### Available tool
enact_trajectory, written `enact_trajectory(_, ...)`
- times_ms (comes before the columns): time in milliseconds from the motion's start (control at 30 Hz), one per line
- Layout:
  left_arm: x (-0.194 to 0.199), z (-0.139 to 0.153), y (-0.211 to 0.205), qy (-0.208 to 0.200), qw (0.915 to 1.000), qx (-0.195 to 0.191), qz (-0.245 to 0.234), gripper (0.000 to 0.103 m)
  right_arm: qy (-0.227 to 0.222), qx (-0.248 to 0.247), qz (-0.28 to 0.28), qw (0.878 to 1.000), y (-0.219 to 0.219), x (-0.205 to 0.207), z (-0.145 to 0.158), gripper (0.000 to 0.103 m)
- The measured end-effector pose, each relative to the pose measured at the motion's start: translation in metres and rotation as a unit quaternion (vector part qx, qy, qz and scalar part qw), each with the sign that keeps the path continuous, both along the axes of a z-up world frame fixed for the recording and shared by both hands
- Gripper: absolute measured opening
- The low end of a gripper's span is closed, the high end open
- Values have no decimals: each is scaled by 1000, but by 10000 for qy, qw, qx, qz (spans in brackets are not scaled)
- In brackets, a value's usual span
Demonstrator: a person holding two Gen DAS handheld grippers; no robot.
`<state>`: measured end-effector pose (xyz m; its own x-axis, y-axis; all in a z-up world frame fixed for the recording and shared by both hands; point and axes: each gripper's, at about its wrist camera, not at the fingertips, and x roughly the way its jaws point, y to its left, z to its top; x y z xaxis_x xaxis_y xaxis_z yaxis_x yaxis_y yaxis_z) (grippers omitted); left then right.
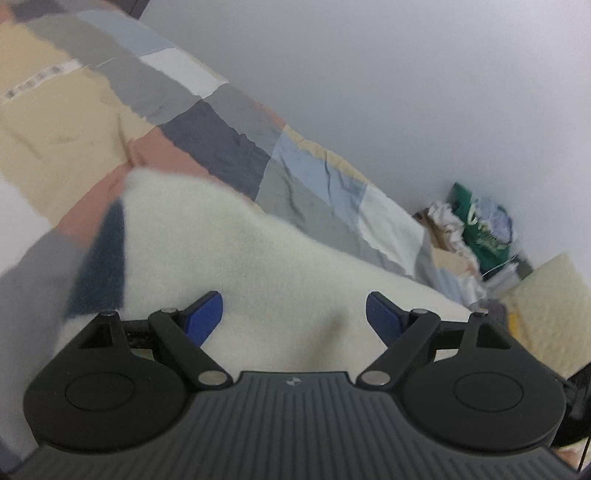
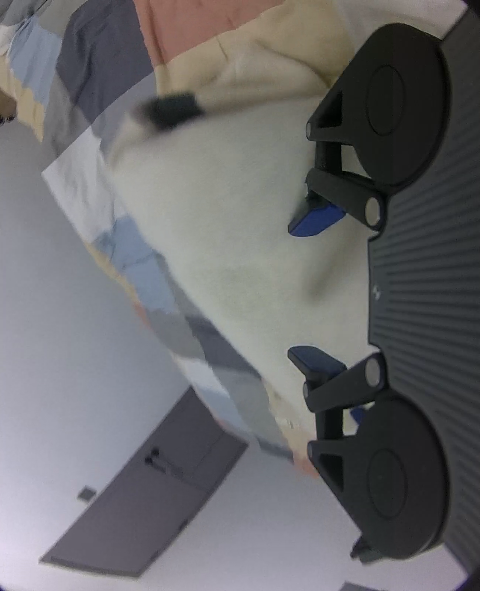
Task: Fold large clothes
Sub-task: 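Lay the sweater down and open both tools, then grasp the striped sweater edge with the left tool while the right tool grasps beside it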
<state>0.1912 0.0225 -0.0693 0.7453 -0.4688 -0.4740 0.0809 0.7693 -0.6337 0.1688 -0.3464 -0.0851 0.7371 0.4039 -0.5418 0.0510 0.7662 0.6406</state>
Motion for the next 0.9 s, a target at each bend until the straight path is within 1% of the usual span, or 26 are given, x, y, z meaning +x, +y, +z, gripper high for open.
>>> enact_trajectory(33,8,-1,-3,-39,9999,124,-39,88,33,-18,6,10000,-2,8,-6,68)
enact_trajectory(133,21,-6,-12,-154,9989,444,-79,88,172,134,12,9998,-9,26,-23,68)
enact_trajectory(200,25,-11,-17,-247,9977,625,-109,92,142,67,97,9998,-8,34,-29,68)
enact_trajectory(267,26,-14,-23,-343,9966,747,-89,93,60,-57,187,9998,-5,40,-33,68)
enact_trajectory(300,27,-15,-26,-371,9959,819,-78,94,52,-44,196,9998,-5,42,-37,68)
enact_trajectory(433,30,-17,-35,-467,9929,1089,-120,95,37,-58,264,9996,-3,48,-43,68)
enact_trajectory(600,30,-18,-33,-551,9927,1069,-76,95,-23,-237,354,9991,0,51,-42,68)
enact_trajectory(733,21,-14,-26,-805,9923,932,140,95,-40,-331,399,9986,1,49,-34,68)
enact_trajectory(800,15,-7,-19,-983,9900,969,300,95,-169,-358,441,9982,0,45,-26,68)
enact_trajectory(900,3,8,-4,-1288,9827,1160,652,95,-445,-587,311,9968,-9,38,-10,68)
